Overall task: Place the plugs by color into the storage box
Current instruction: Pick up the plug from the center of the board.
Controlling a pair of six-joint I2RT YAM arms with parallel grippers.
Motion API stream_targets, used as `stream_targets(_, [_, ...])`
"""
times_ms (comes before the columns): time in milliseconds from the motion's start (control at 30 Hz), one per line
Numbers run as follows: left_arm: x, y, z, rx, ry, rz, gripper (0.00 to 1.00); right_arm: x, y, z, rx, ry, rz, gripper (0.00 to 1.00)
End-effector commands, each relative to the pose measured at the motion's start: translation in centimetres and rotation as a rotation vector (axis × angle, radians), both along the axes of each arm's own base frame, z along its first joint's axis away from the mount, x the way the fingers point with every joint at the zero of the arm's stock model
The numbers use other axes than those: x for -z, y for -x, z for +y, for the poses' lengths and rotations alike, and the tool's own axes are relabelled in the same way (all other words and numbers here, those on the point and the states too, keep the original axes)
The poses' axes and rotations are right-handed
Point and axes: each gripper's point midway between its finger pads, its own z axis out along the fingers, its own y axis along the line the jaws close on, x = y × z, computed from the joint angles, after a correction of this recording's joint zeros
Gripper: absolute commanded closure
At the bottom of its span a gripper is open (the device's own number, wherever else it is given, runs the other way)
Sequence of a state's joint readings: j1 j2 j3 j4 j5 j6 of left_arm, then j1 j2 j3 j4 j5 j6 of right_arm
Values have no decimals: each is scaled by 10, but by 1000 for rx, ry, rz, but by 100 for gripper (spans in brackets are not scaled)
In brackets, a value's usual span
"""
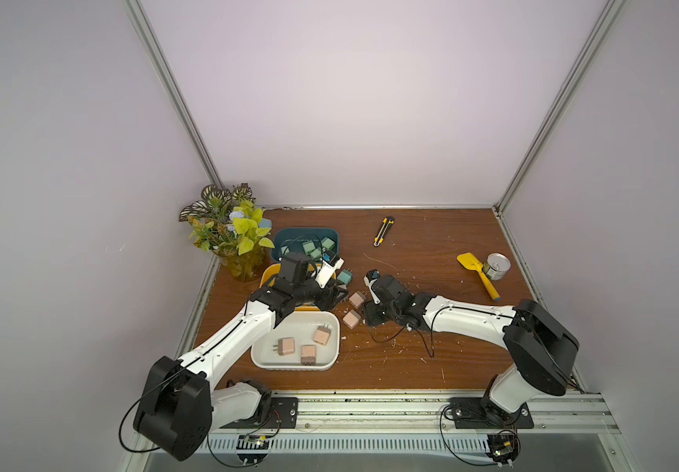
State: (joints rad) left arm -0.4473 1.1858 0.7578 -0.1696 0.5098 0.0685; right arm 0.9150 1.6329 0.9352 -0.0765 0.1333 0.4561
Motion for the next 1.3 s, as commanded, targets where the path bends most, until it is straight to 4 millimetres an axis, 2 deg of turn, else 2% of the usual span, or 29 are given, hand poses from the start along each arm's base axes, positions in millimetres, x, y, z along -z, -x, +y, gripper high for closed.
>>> stream_targets(0, [12, 22, 5, 12, -39, 25, 40, -8, -9, 2, 0, 22, -42, 35])
stream_targets(267, [29, 45, 17, -15, -24, 61, 41, 5, -11, 0, -5, 54, -31, 33])
stream_targets(533, [36, 44, 10, 13, -23, 84, 41, 23, -12, 1, -7, 91, -9, 39])
stream_targets(700, [42, 42, 10, 8, -39, 119, 41, 24, -13, 2, -2, 89, -5, 45])
stream_targets(1033, [40, 39, 13, -21, -46, 111, 41, -1, -13, -2, 14, 47, -48, 51])
stream_targets(1167, [27, 34, 14, -66, -17, 112, 43, -17, -11, 0, 3, 19, -60, 53])
stream_targets(1267, [21, 30, 24, -161, -24, 128, 43, -30, -7, 4, -23, -14, -70, 54])
